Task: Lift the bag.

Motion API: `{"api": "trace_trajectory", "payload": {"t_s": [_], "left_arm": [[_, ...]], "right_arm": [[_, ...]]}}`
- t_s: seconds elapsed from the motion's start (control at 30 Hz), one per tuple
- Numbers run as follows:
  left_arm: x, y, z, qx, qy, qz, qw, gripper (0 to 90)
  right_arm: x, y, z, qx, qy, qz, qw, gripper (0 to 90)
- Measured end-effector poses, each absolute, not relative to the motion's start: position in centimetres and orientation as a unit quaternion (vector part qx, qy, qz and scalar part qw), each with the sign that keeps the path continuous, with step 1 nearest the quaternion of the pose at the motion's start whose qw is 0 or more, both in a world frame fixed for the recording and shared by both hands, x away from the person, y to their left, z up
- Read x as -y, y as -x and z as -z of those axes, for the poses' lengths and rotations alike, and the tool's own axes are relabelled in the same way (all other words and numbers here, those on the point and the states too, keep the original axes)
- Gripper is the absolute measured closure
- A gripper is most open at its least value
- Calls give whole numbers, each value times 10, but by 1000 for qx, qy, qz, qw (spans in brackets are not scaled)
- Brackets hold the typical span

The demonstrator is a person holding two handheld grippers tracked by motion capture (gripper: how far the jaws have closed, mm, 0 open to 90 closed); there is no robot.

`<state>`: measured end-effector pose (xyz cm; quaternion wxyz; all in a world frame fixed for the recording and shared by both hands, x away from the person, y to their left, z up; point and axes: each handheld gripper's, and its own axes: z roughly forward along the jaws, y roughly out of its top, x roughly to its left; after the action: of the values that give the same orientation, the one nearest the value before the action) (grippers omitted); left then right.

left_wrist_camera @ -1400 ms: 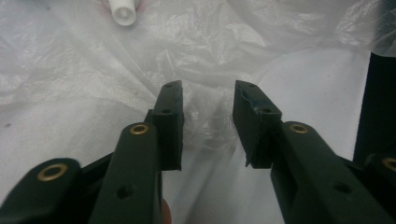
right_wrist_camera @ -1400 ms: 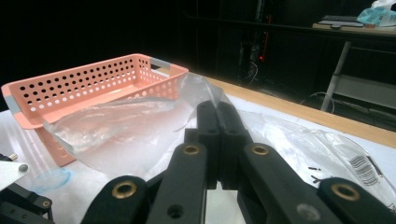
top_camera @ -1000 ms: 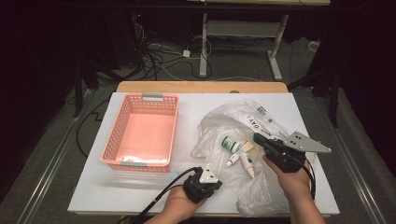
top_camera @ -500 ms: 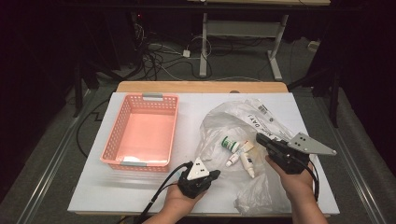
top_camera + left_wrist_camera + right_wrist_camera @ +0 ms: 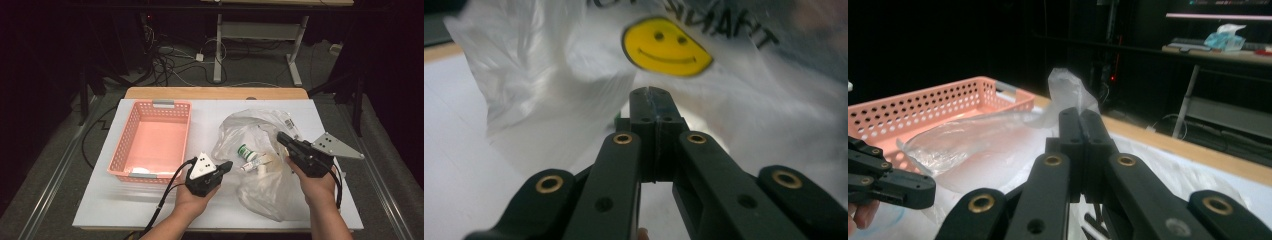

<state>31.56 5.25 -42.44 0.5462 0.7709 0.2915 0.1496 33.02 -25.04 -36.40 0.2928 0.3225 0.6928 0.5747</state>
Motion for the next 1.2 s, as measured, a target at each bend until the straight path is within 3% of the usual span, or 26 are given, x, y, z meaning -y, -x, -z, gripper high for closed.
{"api": "trace_trajectory", "payload": {"t_s": [0.5, 0.83, 1.0, 1.2], "left_arm": [[-46, -342, 329, -260, -712, -226, 612, 892], [-34, -350, 267, -234, -682, -256, 644, 891], [-33, -355, 261, -236, -681, -260, 643, 891], [-43, -363, 286, -262, -694, -244, 624, 882]], "right_arm": [[240, -373, 297, -652, -323, -592, 346, 900], [251, -376, 245, -615, -315, -611, 387, 900], [258, -370, 223, -599, -310, -620, 401, 900], [261, -376, 247, -616, -323, -604, 389, 900]]}}
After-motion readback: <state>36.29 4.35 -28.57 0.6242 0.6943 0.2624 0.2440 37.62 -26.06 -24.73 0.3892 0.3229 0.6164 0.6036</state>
